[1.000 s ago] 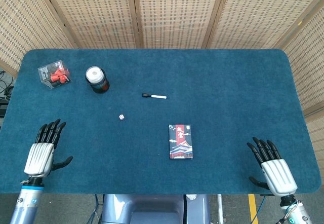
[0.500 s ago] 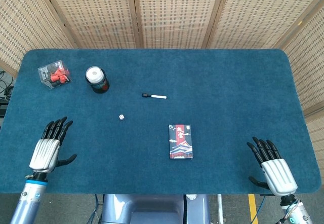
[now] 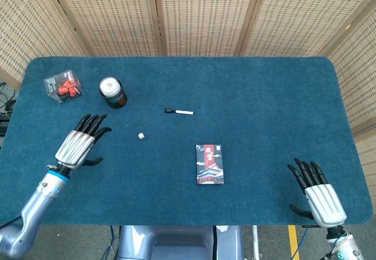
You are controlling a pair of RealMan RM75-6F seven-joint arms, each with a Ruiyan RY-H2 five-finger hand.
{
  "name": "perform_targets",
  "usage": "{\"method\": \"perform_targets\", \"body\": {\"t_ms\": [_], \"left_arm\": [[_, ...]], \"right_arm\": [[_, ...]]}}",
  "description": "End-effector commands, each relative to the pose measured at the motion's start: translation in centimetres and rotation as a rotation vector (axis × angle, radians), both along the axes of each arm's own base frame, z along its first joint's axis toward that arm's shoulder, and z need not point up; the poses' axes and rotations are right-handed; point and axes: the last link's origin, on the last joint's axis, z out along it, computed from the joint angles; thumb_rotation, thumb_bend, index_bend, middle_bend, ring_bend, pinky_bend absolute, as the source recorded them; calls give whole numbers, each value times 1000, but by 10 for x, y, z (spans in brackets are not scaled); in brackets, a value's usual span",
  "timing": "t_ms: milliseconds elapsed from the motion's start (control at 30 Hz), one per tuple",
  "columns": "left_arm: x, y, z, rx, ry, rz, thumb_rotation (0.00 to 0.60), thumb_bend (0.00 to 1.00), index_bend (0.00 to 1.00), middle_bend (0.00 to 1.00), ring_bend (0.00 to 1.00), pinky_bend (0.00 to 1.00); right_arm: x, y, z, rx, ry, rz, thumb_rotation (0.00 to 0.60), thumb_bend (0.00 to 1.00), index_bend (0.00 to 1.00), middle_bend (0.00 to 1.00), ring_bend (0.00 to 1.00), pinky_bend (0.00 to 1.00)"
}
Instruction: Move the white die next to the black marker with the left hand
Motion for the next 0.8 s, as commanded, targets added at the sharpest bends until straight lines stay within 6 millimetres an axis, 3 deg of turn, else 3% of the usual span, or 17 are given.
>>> {"method": "perform_targets", "body": {"t_ms": [33, 400, 800], "left_arm": [[4, 24, -11, -35, 46, -21, 600, 197, 253, 0, 0, 0], [15, 67, -50, -105, 114, -31, 600, 210, 297, 0, 0, 0], [29, 95, -80, -168, 149, -9, 600, 231, 331, 0, 0, 0]], "right_arm": [[-1, -1, 0, -2, -2, -5, 600, 182, 47, 0, 0, 0], [-8, -6, -2, 6, -2, -32, 600, 182, 47, 0, 0, 0], [-14, -10, -4, 12, -1, -56, 600, 182, 47, 0, 0, 0]]}}
